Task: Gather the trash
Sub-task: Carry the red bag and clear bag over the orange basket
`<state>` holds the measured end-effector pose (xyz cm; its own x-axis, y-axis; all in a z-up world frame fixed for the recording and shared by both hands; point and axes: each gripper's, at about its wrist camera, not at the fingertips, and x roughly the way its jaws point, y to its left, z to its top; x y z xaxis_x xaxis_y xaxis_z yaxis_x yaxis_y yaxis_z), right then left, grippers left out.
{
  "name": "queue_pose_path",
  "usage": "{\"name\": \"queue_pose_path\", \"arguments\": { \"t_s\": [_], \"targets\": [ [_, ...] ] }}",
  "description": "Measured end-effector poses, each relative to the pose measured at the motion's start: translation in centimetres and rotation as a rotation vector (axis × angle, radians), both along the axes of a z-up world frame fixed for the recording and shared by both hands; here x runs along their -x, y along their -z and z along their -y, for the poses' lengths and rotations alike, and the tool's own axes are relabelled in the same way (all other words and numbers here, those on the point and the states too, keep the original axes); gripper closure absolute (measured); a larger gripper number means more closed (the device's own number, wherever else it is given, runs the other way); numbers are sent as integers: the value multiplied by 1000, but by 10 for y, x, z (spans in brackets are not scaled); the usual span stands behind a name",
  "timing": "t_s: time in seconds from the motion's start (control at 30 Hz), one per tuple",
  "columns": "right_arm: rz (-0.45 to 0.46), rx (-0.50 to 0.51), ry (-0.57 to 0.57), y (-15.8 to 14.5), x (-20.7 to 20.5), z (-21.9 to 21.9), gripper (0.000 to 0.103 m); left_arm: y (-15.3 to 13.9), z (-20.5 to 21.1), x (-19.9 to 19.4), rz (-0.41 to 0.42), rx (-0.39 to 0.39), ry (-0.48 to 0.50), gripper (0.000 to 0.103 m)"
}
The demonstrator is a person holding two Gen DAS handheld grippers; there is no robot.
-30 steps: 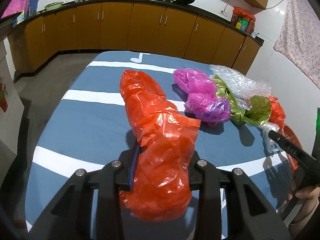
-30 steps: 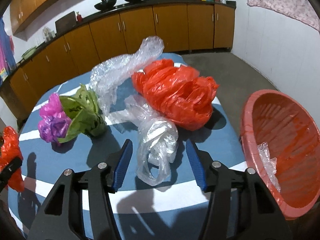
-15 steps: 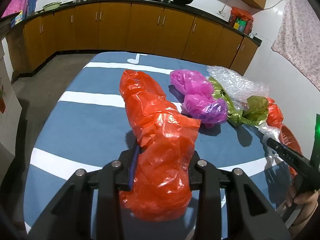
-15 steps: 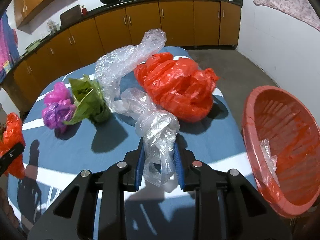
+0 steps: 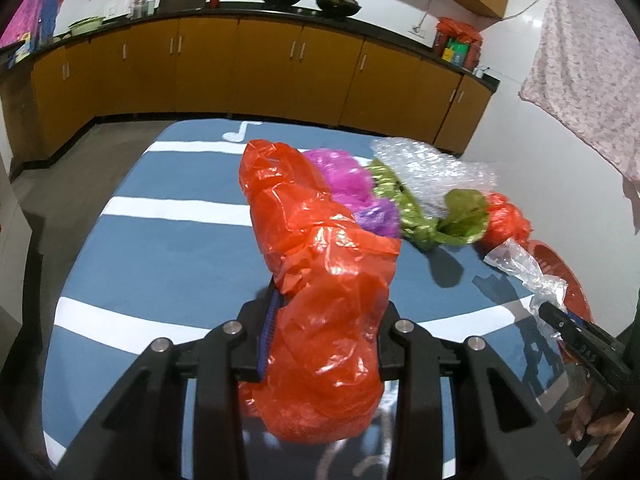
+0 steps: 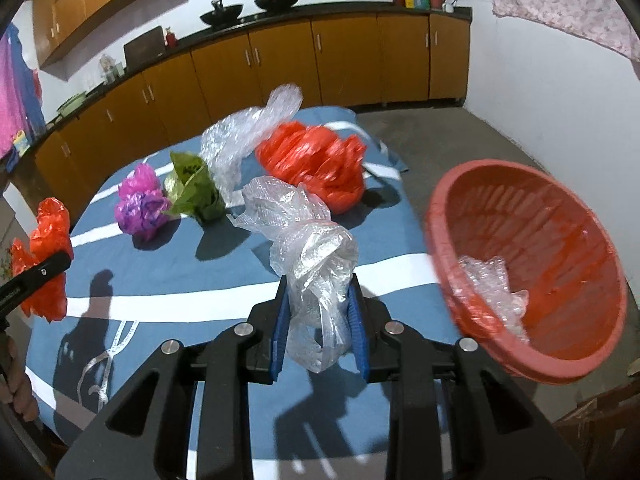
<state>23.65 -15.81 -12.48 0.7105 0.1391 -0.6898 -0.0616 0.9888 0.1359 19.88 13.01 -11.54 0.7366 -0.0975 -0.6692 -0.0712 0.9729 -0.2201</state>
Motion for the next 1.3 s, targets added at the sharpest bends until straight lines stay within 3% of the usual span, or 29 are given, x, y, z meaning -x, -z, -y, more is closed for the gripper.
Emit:
{"name": "queue_pose_path", "arguments": {
  "t_s": [0.6, 1.13, 1.3],
  "targets": [
    [96, 4, 167, -32, 32, 68, 75, -34, 82, 6, 80, 14, 208, 68],
    [134, 24, 291, -41, 44, 123, 75, -38, 177, -12, 89, 2, 403, 68],
    [153, 81, 362, -45, 50, 135, 75, -35, 202, -21, 79, 9, 451, 68]
  ]
}}
